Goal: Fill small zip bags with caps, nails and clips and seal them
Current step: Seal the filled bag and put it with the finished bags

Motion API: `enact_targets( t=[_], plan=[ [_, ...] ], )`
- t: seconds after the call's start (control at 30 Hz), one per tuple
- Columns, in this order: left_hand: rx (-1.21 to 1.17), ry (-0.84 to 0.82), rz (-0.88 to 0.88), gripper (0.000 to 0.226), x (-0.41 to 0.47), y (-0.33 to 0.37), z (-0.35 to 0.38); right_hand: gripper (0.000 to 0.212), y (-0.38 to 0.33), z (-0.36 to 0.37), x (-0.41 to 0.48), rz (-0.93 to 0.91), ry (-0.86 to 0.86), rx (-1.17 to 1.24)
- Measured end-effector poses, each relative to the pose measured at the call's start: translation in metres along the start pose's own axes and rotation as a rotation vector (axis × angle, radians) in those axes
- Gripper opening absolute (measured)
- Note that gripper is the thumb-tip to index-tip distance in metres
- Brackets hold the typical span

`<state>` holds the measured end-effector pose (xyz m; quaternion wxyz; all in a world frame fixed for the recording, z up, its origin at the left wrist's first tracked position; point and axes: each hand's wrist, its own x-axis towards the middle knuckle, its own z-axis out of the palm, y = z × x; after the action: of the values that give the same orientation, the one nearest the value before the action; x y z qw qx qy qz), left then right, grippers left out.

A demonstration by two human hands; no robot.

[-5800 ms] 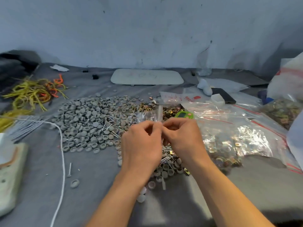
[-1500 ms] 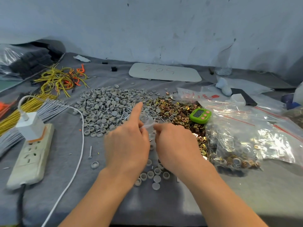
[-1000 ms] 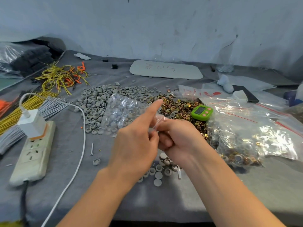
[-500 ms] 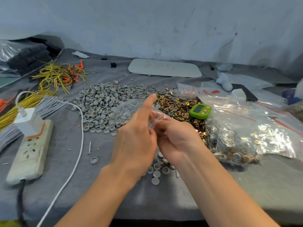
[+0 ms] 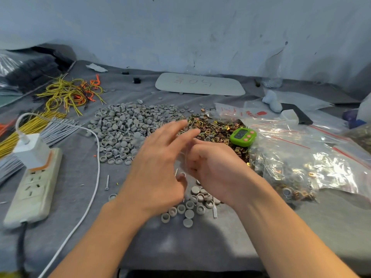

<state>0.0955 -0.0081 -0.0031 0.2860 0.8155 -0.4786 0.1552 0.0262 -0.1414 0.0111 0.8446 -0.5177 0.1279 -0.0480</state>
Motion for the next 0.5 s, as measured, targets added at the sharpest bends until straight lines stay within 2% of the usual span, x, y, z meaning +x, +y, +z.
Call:
enact_targets(
  t=[0.07, 0.13, 0.23, 0.3, 0.37, 0.43, 0.5],
  plan=[
    [0.119, -0.124, 0.021, 0.117, 0.001, -0.002, 0.004, 0.046, -0.002, -0.002, -0.001, 0.005, 0.021, 0.022],
    [0.178, -0.123, 0.003, 0.121, 0.001, -0.003, 0.010, 0.043, -0.005, -0.003, -0.003, 0.058, -0.034, 0.025],
    [0.121, 0.006, -0.009, 0.097, 0.004, -0.003, 0.014, 0.037, -0.010, -0.006, -0.004, 0.102, -0.043, -0.057],
    [0.018, 0.084, -0.075, 0.078, 0.008, -0.006, 0.013, 0.028, -0.015, -0.009, -0.003, 0.054, 0.066, -0.063],
    [0.003, 0.109, -0.165, 0.079, 0.010, -0.012, 0.007, 0.023, -0.020, -0.018, -0.001, -0.025, 0.254, -0.072],
    [0.001, 0.097, -0.244, 0.084, 0.009, -0.019, 0.001, 0.016, -0.023, -0.031, 0.002, -0.126, 0.490, -0.358],
    [-0.023, 0.042, -0.302, 0.087, 0.007, -0.023, -0.003, 0.018, -0.023, -0.048, 0.005, -0.219, 0.673, -0.839]
  ],
)
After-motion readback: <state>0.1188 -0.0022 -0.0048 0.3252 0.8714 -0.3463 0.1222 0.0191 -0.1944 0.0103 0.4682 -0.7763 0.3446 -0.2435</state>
